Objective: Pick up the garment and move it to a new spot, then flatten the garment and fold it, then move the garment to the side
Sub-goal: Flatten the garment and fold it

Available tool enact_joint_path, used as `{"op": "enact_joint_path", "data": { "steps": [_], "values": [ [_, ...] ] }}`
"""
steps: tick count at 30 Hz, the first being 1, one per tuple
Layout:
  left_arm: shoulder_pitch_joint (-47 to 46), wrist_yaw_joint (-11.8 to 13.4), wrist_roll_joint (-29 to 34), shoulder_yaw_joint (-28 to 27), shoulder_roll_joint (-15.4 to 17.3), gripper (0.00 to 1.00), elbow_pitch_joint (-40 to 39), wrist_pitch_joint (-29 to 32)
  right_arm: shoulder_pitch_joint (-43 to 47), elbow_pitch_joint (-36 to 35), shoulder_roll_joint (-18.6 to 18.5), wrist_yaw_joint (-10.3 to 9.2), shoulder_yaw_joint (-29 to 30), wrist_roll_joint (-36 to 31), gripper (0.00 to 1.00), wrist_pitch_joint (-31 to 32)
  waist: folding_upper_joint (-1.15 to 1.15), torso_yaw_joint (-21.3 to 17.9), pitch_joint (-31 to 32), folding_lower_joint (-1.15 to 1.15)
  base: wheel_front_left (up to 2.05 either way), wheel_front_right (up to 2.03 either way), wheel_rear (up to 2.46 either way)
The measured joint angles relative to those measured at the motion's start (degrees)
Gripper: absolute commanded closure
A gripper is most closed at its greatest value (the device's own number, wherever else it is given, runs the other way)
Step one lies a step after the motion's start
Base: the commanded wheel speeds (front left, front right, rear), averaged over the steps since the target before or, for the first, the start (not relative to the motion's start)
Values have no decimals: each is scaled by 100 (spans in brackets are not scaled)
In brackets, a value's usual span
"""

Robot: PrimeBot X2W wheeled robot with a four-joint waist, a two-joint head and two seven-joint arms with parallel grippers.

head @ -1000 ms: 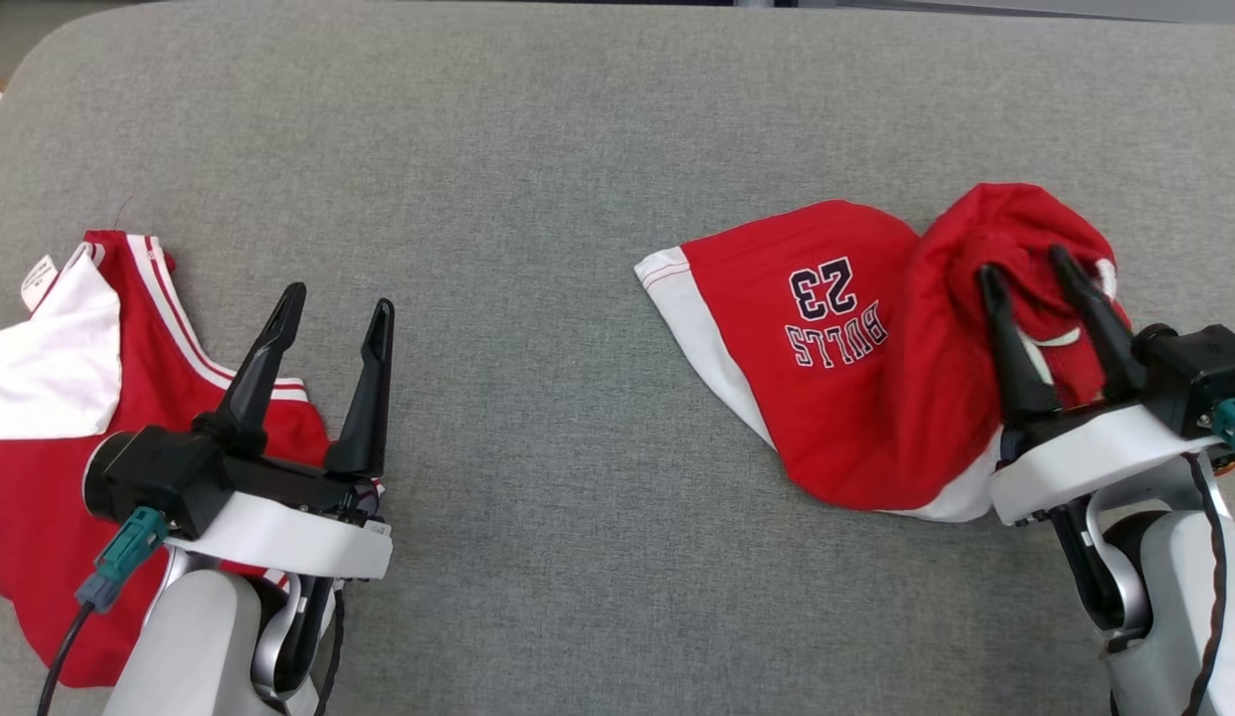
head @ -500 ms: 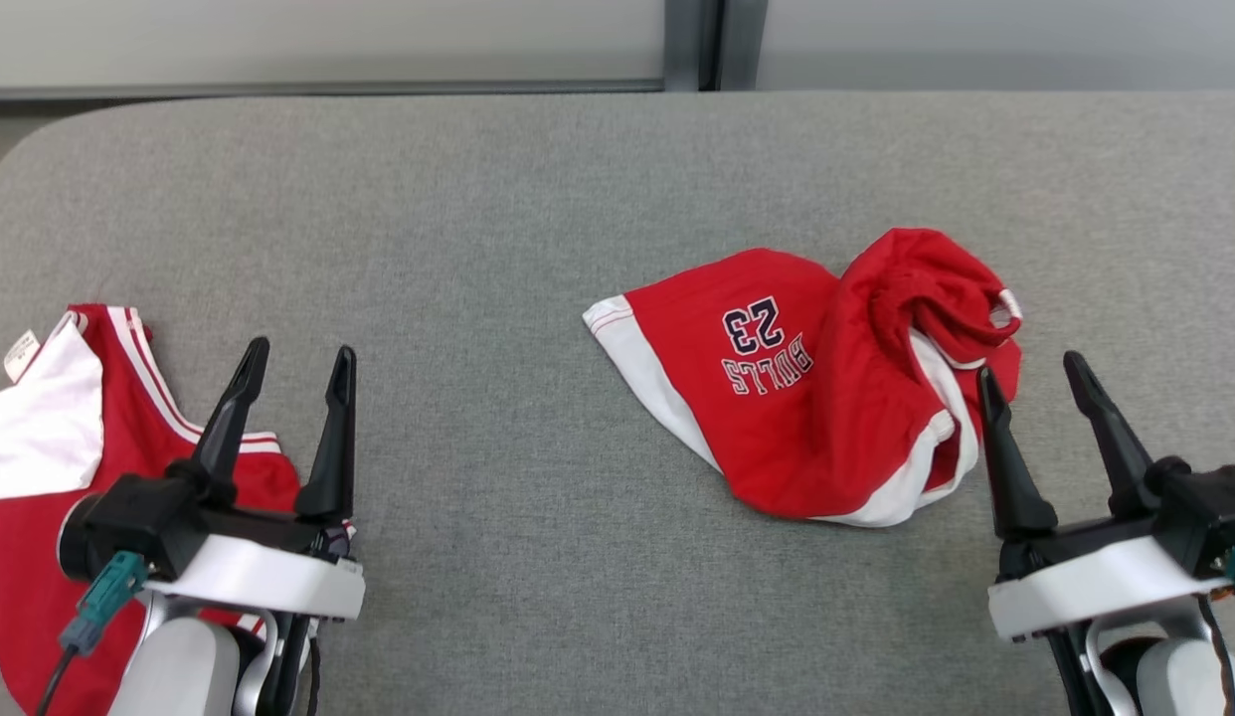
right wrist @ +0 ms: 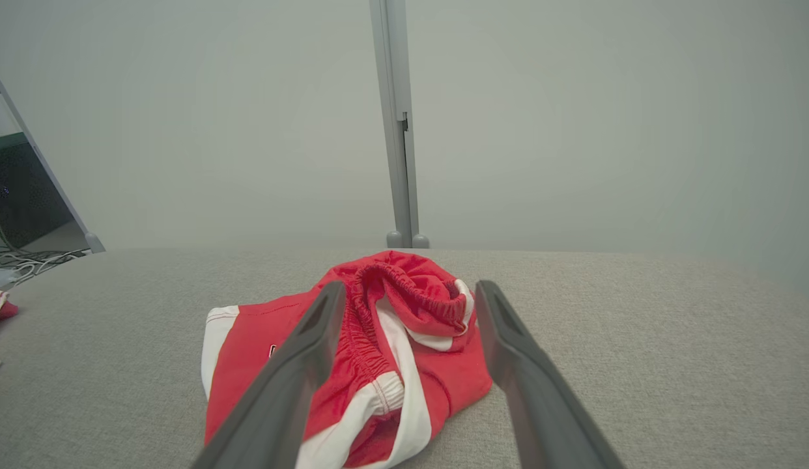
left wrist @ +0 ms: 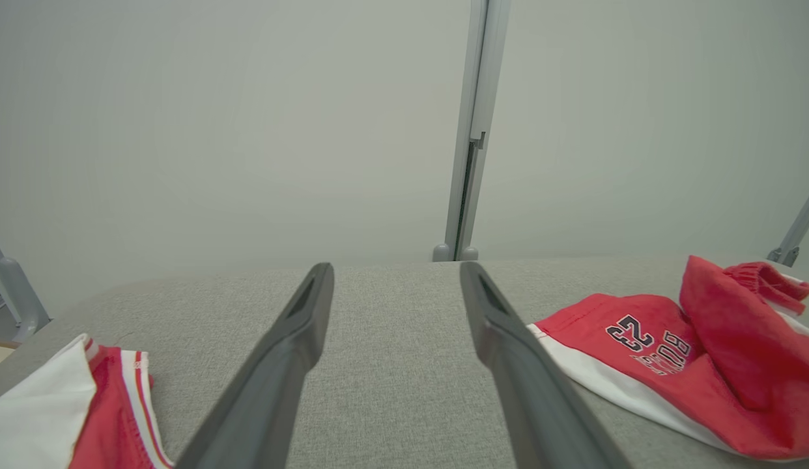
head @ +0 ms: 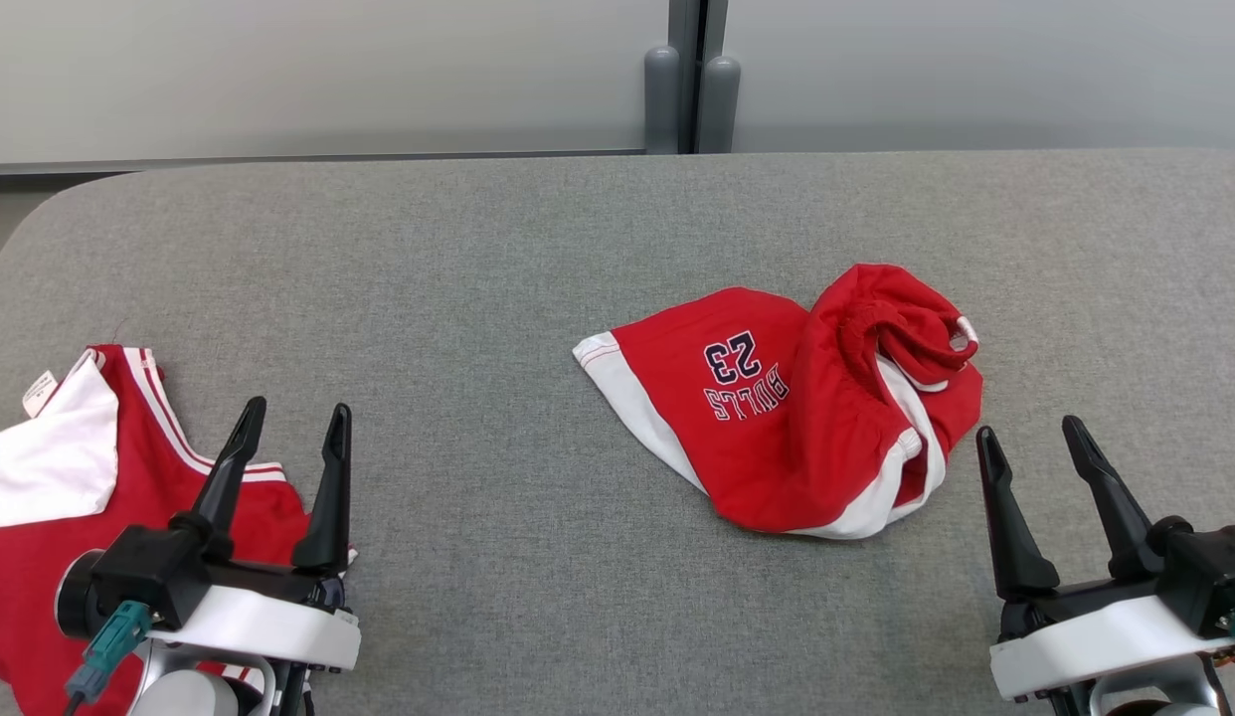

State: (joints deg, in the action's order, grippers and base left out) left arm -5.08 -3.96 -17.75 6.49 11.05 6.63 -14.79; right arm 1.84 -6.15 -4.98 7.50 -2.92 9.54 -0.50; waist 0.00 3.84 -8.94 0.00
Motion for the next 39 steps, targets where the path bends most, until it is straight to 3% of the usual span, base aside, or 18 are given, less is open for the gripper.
{"op": "enact_joint_path", "data": {
  "steps": [19,24,30,31,34,39],
  "values": [
    [-8,76,-45,82,58,0,-236,66,-74,138,-38,0,-174,64,0,199,0,61,-141,0,0,0,0],
    [-232,44,-47,198,43,0,-266,70,-222,673,-85,0,-503,243,0,498,0,194,-385,0,0,0,0],
    [-380,41,-68,193,25,0,-197,53,-466,1322,-19,0,-537,360,0,356,0,325,-626,0,0,0,0],
    [-385,29,-75,187,24,0,-176,40,-534,1411,-7,0,-561,396,37,338,0,333,-651,0,0,0,0],
    [-399,20,-79,189,22,0,-116,32,-723,1611,20,0,-650,431,100,207,0,334,-692,0,0,0,0],
    [-462,5,-78,190,26,0,-63,7,-782,1505,34,0,-581,338,100,-90,0,328,-660,0,0,0,0]
  ]
}}
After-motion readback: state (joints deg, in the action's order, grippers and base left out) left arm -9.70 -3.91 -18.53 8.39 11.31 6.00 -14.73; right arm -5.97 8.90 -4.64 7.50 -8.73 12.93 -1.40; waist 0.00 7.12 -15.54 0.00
